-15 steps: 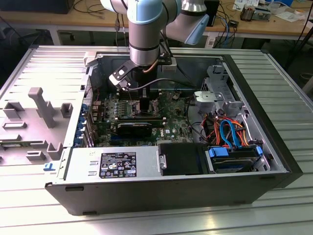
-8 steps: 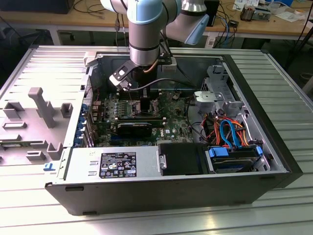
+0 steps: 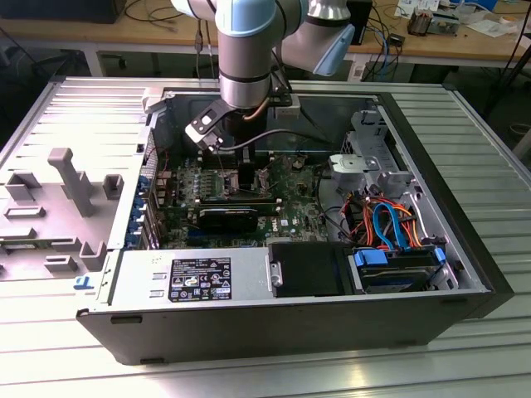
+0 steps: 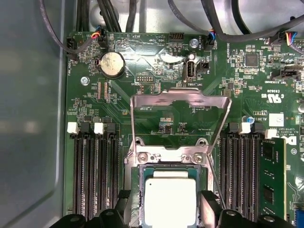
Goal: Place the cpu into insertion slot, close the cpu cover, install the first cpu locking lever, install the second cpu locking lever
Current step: 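Place the cpu into insertion slot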
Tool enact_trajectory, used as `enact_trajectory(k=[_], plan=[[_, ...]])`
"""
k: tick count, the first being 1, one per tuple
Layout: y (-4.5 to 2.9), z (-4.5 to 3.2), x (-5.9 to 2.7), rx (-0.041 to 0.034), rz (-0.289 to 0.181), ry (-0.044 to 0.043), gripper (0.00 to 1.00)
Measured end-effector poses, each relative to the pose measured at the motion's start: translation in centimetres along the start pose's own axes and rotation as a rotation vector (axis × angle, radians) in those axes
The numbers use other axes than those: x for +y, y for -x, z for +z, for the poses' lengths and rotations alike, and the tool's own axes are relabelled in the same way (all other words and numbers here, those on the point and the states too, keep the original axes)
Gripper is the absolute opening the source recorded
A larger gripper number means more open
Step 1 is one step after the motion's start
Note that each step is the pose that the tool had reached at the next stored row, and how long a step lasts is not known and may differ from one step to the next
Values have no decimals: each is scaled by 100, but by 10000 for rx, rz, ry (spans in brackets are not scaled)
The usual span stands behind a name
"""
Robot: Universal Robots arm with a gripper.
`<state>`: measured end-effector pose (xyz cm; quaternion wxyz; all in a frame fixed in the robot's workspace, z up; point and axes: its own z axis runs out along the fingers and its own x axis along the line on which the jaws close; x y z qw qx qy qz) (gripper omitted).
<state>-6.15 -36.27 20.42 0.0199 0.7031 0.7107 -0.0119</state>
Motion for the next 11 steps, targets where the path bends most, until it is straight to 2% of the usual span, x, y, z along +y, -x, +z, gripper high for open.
enact_trajectory(k=[4,11], plan=[[3,-61,1,-1,-1,0,68],[3,-70,1,-1,0,0,66]])
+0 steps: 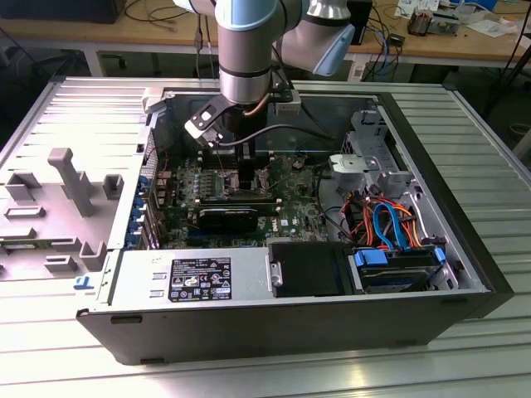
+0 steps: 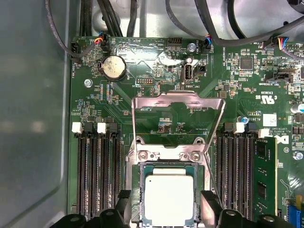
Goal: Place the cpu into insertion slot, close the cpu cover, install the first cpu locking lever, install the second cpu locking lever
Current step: 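Place the cpu into insertion slot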
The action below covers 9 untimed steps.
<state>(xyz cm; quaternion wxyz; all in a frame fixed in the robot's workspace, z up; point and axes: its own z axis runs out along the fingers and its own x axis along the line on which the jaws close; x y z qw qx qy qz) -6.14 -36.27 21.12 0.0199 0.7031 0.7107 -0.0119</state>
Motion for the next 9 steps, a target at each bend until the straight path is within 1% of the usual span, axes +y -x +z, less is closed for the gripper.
enact_trajectory(k=[1,4,7,8,9], plan=[[1,-4,0,-2,0,-2,53],[2,-47,0,0,0,1,35],[2,-49,1,2,0,1,17],[2,-50,1,1,0,0,17],[2,-50,1,-1,0,0,11]])
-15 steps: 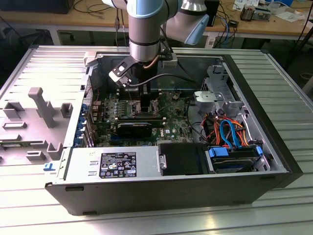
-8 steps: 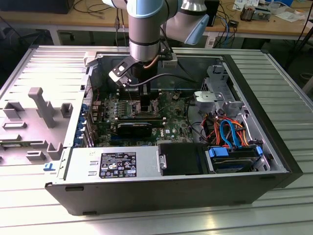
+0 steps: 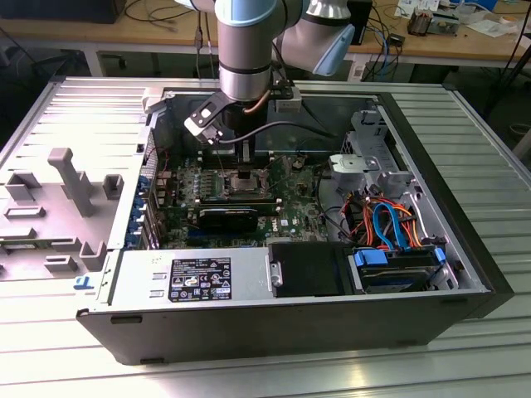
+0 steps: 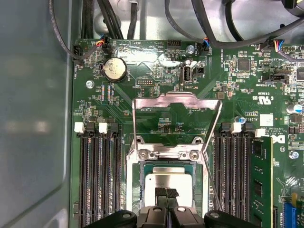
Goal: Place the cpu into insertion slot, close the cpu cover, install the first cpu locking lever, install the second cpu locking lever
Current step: 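Place the cpu into insertion slot, then close the cpu cover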
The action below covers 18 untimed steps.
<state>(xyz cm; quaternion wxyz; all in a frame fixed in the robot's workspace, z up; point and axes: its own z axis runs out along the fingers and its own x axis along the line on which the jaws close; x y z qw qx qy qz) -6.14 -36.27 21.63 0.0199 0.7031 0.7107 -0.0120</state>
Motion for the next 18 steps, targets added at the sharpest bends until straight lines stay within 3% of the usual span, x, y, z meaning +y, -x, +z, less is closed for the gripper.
enact_trajectory(k=[18], plan=[[0,-1,0,-13,0,0,11]])
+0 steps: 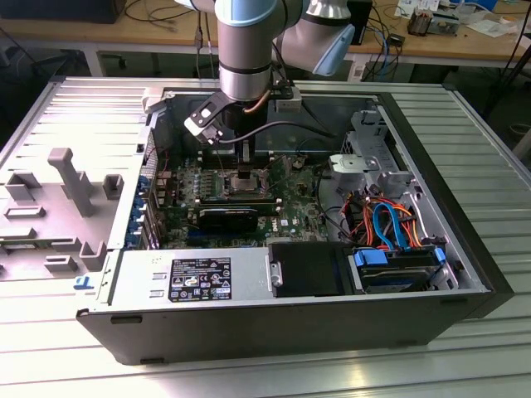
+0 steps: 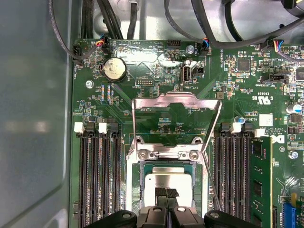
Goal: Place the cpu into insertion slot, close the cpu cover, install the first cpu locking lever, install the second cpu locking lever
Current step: 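Close the cpu cover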
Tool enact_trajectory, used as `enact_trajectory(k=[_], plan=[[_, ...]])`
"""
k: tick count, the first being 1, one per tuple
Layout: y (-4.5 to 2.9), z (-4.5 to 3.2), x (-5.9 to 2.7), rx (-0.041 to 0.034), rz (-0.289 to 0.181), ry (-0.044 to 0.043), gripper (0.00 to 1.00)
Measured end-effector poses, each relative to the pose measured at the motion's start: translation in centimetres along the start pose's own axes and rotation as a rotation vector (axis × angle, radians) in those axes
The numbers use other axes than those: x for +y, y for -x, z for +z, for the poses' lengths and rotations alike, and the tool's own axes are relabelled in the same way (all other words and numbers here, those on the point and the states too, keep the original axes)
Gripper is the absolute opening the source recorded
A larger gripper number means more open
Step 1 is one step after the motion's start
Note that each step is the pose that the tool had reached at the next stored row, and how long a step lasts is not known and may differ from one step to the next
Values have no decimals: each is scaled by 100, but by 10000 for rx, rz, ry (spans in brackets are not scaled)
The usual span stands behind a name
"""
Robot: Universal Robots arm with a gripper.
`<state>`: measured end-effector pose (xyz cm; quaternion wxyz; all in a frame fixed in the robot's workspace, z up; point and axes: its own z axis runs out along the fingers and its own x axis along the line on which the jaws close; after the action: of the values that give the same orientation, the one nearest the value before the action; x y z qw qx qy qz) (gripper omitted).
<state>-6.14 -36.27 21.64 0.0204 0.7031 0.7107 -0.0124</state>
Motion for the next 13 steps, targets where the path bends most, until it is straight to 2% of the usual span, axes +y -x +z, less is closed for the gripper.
enact_trajectory(k=[5,13], plan=[[4,-74,1,1,0,1,11],[5,-94,1,1,0,0,11]])
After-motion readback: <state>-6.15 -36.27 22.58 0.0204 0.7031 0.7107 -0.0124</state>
